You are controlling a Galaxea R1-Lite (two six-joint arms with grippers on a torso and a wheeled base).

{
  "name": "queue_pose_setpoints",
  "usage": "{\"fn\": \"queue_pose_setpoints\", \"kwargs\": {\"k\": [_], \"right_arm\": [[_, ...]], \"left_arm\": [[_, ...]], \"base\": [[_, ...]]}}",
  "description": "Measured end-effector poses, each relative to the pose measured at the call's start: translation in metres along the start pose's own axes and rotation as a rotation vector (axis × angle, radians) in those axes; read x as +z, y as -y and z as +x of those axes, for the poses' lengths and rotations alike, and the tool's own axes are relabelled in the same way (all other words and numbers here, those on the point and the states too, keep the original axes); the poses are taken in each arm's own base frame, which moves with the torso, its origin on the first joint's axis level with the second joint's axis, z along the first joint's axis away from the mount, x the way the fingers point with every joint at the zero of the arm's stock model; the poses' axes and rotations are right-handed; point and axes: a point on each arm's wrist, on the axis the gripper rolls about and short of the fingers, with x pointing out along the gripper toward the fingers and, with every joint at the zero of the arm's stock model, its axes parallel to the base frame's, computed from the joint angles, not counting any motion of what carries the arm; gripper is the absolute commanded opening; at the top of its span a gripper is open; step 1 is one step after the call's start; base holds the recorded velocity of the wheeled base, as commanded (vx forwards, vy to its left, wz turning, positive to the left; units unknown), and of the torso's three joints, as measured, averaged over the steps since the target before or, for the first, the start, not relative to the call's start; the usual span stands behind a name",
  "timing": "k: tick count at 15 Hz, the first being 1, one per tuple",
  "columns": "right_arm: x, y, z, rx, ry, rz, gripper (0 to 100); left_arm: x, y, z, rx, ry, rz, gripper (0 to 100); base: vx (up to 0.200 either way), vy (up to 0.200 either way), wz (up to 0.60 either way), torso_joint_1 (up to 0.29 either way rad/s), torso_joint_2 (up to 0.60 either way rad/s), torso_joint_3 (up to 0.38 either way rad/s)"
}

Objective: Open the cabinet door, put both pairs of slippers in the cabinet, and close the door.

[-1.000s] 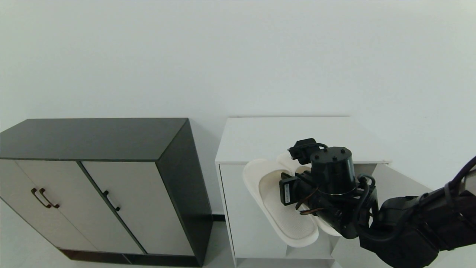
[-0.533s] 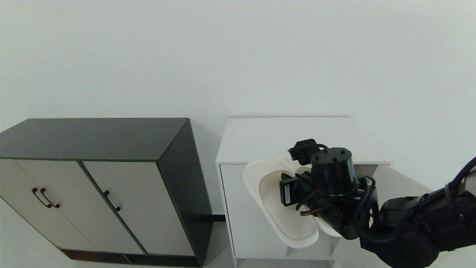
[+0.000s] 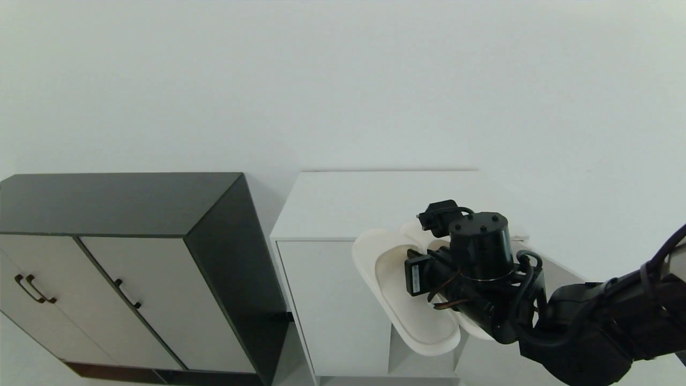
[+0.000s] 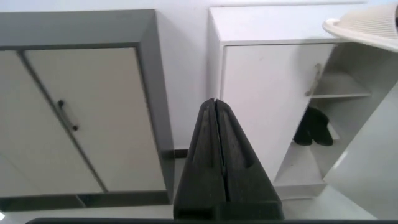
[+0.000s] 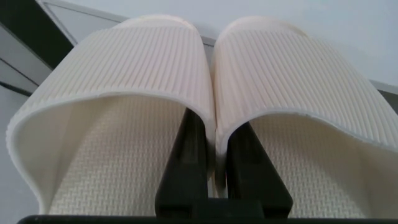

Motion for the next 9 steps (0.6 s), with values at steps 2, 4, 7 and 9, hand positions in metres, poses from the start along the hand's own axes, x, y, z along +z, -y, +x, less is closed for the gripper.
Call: {"fn": "queue_pose_setpoints", "kwargs": {"k": [2,4,7,9], "right_arm": [[0.0001,-0.0007,-0.0002,0.002,0.001,0.0,0],[0.0001,-0.0005,-0.0002,0.002,0.001,0.0,0],[0.0001,-0.0005,-0.0002,0.001,0.001,0.0,0],[0.0002,-0.0005,-0.0002,0.001,0.001,-0.001,0]], "left_arm": [[0.0,0.0,0.0,0.0,0.0,-0.002,0],[0.0,0.0,0.0,0.0,0.0,-0.002,0],[0.0,0.0,0.0,0.001,0.0,-0.003,0],[0.0,0.0,0.0,0.0,0.0,-0.003,0]], "base": [[0.0,-0.2,0.0,0.002,0.0,-0.002],[0.0,-0.2,0.0,0.005,0.01,0.0],[0.0,-0.2,0.0,0.001,0.0,0.002],[0.0,0.0,0.0,0.0,0.0,0.0]]}}
